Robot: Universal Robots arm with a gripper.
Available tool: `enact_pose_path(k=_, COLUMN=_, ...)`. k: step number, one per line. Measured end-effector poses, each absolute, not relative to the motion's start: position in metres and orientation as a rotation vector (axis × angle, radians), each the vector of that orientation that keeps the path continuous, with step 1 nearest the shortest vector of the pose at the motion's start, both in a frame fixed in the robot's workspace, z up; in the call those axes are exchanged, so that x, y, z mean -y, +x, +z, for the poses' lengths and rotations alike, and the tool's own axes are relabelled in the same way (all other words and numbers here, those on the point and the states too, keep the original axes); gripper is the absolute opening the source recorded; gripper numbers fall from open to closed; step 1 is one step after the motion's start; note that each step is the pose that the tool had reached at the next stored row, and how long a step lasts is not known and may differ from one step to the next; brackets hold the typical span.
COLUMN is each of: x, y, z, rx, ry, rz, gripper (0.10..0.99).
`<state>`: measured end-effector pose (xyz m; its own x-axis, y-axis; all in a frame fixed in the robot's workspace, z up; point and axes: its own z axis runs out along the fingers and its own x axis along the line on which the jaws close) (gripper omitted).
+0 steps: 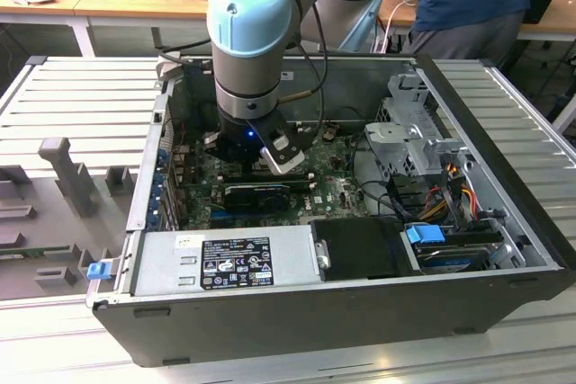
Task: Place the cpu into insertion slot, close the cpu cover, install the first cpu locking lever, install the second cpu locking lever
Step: 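Install the second cpu locking lever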
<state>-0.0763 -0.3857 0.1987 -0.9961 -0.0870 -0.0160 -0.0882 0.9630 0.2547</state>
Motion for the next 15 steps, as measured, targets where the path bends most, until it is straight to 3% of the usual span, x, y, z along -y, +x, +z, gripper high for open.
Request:
enact_pose_path(k=11, x=0.386, y=-0.077, z=0.200, rx=-3.107, ry=-0.139, rz=0.404, gripper=0.106)
enact_pose_path(k=15, x=0.386, y=-0.077, z=0.216, rx=-3.107, ry=-0.139, rz=0.405, gripper=0.106)
